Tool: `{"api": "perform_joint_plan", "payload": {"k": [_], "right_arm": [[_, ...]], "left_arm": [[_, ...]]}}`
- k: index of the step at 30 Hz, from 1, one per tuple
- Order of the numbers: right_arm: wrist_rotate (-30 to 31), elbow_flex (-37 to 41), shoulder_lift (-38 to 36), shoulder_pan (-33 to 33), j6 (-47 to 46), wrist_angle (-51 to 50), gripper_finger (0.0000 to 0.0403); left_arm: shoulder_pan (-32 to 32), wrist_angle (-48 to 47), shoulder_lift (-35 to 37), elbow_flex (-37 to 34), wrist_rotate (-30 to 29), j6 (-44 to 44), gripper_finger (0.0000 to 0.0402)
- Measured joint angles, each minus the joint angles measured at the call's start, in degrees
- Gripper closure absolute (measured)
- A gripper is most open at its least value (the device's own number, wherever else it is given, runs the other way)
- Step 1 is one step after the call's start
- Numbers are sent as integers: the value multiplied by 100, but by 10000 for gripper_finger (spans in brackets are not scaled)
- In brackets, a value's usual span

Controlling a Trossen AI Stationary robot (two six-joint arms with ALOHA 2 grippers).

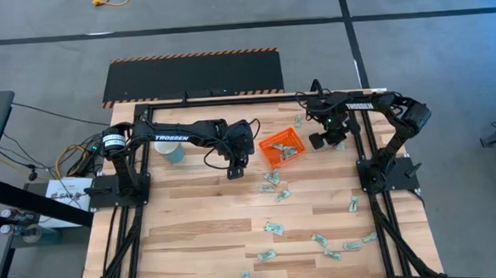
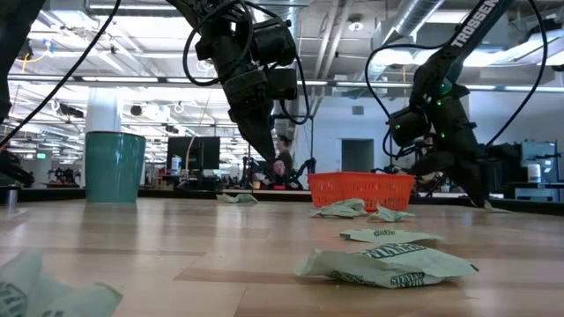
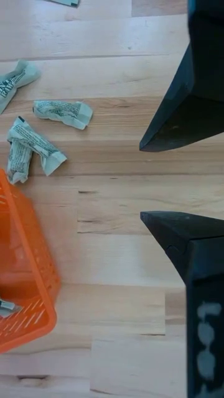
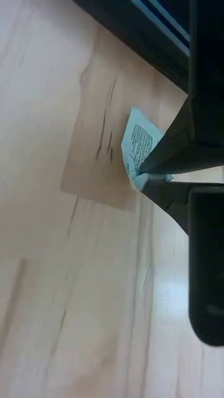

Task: Pick and place Stevia / Truvia into bins
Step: Put the stevia packet into the bin

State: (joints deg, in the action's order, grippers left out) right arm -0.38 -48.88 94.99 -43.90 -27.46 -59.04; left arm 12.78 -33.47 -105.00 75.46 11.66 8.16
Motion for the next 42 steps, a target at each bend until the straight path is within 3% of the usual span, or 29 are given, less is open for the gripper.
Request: {"api": "perform_joint_plan", "payload": {"k": [8,15,24,31,34,39,42], "right_arm": [[22,-30,-181,360,1087,-22,397],[24,-524,-881,1027,1117,73,398],[26,-837,-1719,2365,1097,1913,396],[14,-841,-1492,3038,871,2906,383],[28,-816,-1343,3097,989,2804,372],[35,-822,-1197,3112,1016,2810,355],[39,-826,-1213,3073,1091,2850,347]], "left_arm": [[0,-244,-2,0,0,13,247],[0,-785,-2,0,0,33,247],[0,-868,-2,0,-3,-54,247],[0,-797,-2,0,-60,-68,247],[-11,-731,-2,0,-703,-366,247],[-93,-1183,-2,0,-2752,-1176,247],[-172,-1562,-2,0,-3564,-1239,247]]}}
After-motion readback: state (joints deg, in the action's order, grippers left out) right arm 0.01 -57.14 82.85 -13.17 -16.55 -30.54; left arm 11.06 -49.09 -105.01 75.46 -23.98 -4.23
